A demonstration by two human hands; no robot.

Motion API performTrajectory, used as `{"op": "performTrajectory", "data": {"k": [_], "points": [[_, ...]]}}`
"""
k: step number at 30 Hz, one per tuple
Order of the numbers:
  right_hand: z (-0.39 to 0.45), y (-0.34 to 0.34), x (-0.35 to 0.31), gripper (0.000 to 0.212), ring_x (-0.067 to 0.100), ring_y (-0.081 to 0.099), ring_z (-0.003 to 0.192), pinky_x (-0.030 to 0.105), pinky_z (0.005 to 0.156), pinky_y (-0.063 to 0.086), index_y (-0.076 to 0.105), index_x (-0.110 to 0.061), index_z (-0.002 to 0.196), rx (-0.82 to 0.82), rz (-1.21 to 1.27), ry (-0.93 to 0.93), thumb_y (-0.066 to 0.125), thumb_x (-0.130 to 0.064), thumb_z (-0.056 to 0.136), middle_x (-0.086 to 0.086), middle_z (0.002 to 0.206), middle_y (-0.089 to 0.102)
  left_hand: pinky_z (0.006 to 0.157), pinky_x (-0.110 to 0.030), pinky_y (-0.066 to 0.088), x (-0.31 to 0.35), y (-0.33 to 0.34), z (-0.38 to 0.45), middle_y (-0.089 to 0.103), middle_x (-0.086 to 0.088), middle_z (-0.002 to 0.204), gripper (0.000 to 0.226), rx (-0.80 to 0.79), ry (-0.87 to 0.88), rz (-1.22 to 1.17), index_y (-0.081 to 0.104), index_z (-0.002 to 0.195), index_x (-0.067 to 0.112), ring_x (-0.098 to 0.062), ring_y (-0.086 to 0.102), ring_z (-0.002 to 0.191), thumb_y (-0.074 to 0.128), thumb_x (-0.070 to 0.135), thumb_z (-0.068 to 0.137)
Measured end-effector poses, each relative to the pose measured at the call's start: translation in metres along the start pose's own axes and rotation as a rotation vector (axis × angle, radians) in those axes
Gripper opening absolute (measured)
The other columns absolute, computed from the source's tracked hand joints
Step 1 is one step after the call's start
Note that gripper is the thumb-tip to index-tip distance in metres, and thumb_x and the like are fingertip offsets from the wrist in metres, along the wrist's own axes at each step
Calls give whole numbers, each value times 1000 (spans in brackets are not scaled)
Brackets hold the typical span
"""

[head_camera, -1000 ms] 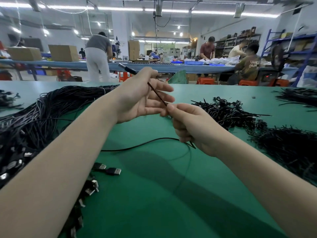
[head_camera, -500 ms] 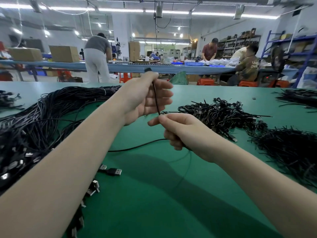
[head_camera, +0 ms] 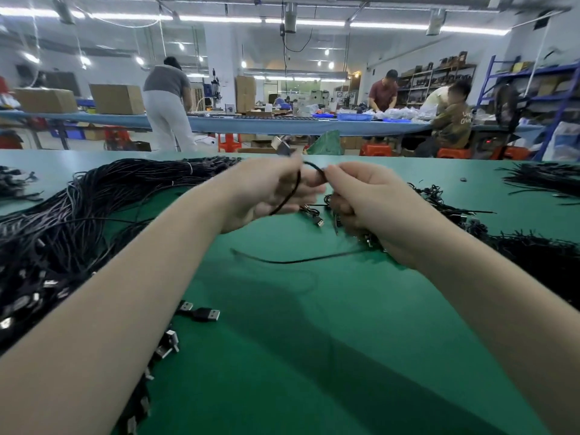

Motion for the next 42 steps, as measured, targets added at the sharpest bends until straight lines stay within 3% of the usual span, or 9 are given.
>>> {"op": "performTrajectory", "data": {"k": [4,7,10,14,19,24,29,33,42], "points": [[-8,35,19,31,10,28,46,21,48,26,64,-22,85,-322,237,64,39,-32,102,-7,56,34,78,-23,56,30,-15,-10,75,-3,96,45,134,276,-503,68,104,13,-12,71,90,28,35,104],[-14,36,54,31,11,34,52,23,54,33,65,-21,87,-443,48,216,41,-35,101,-4,63,35,57,-21,53,49,-17,-26,70,4,68,47,-30,383,-719,75,79,17,-10,67,66,35,30,102],[-5,4,62,35,11,37,52,23,52,35,63,-19,77,-176,-327,214,46,-42,97,-4,63,42,48,-20,46,44,-13,-32,59,6,51,49,-183,281,-282,75,66,19,-8,56,48,37,29,96],[4,-24,23,39,11,30,43,20,39,23,65,-21,68,134,-359,-4,51,-46,94,-1,53,37,51,-16,46,-9,11,-15,75,3,81,49,-313,-152,362,70,94,18,-8,69,67,25,37,102],[-1,17,9,32,9,41,46,21,45,36,59,-23,79,-63,-86,-38,38,-31,102,-14,49,43,72,-21,53,8,-5,-3,75,1,91,36,115,113,-225,64,104,13,-7,70,82,34,32,104],[-17,45,60,28,10,42,50,25,56,47,58,-19,85,-431,-53,251,40,-30,102,-6,61,42,57,-18,50,40,-22,-22,69,6,72,38,44,337,-669,70,95,16,-8,65,65,36,31,102],[1,-8,51,29,14,39,53,22,45,36,62,-23,78,13,-424,190,45,-32,100,3,65,45,38,-17,33,20,-16,-18,46,7,45,51,-126,162,22,70,61,17,-8,39,37,39,27,100],[2,-12,3,31,4,35,35,14,34,27,67,-23,77,132,-438,-70,45,-30,99,-11,40,45,42,-14,40,-5,-2,-2,75,4,78,40,-54,-35,475,69,97,13,-10,66,55,34,32,102],[-12,41,14,30,11,63,62,33,73,50,63,-19,81,-121,-2,57,43,-29,101,-8,62,61,73,-20,54,26,-10,-12,73,0,87,38,96,232,-418,67,97,12,-11,70,84,36,33,103]]}}
Point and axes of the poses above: each hand's wrist, its own z-axis towards the middle knuckle, its own y-axis out of the palm, x = y × z, the point moved 6 cm from there along z, towards the middle knuckle
